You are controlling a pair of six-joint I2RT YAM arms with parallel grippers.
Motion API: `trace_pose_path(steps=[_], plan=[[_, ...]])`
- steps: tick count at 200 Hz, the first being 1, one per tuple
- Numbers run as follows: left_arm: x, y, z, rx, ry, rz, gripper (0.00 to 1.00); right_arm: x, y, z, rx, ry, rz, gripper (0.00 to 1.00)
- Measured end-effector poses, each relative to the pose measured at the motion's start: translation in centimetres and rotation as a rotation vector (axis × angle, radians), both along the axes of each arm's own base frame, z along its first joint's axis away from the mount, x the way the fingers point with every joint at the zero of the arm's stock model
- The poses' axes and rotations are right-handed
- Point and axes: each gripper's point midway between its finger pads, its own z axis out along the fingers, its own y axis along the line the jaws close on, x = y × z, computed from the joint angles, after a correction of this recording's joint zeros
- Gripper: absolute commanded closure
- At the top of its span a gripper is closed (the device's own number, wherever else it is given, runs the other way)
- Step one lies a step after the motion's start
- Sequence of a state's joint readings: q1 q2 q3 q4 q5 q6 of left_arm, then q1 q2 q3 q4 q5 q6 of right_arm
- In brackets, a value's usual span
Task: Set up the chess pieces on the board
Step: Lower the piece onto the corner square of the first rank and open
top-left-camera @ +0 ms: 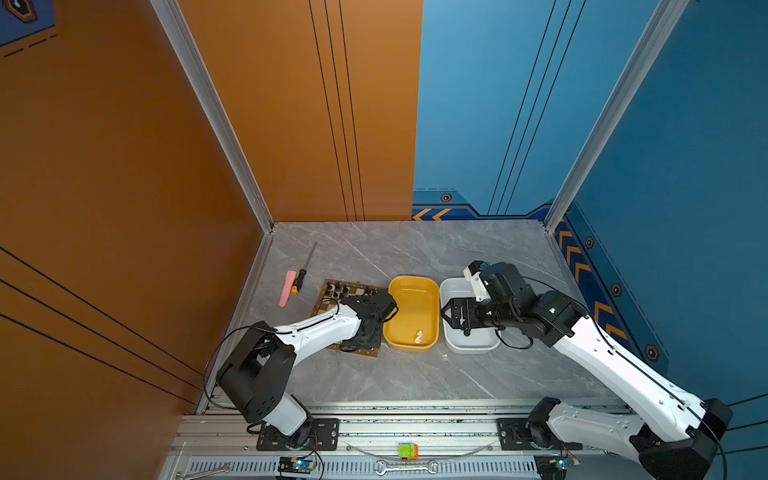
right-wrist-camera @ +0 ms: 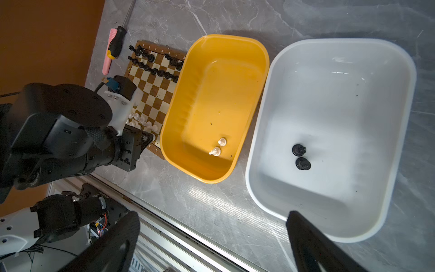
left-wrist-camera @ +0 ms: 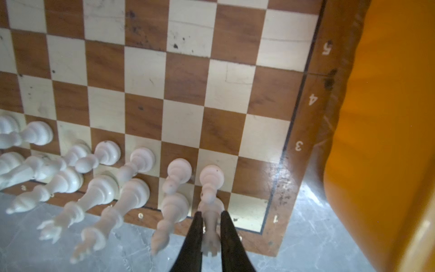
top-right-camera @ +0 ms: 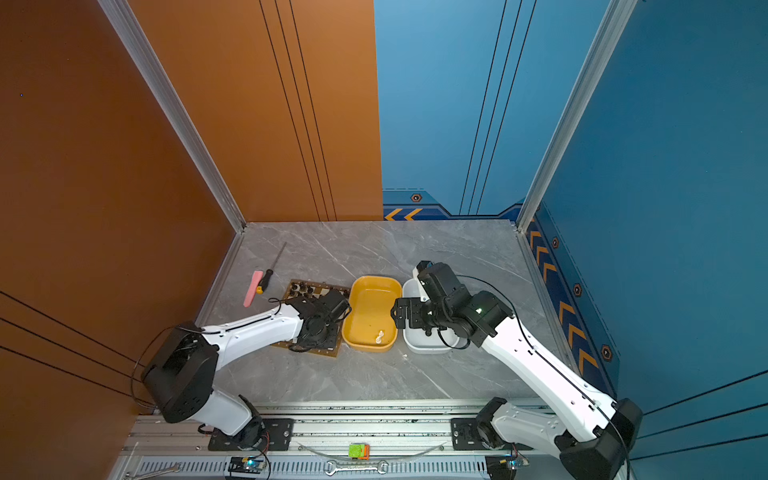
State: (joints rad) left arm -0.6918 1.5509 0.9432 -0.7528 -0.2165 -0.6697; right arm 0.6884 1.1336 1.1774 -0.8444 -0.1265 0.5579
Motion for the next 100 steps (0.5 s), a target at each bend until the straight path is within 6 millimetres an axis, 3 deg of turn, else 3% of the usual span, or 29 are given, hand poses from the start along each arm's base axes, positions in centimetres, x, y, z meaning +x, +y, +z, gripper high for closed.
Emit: trace_pose_path(steps=[100], plan=[[-0.09, -0.26, 0.04, -0.02, 0.013, 0.003, 0.83, 0.06, 0.05, -0.17, -0.003, 0.004, 0.0, 0.0]])
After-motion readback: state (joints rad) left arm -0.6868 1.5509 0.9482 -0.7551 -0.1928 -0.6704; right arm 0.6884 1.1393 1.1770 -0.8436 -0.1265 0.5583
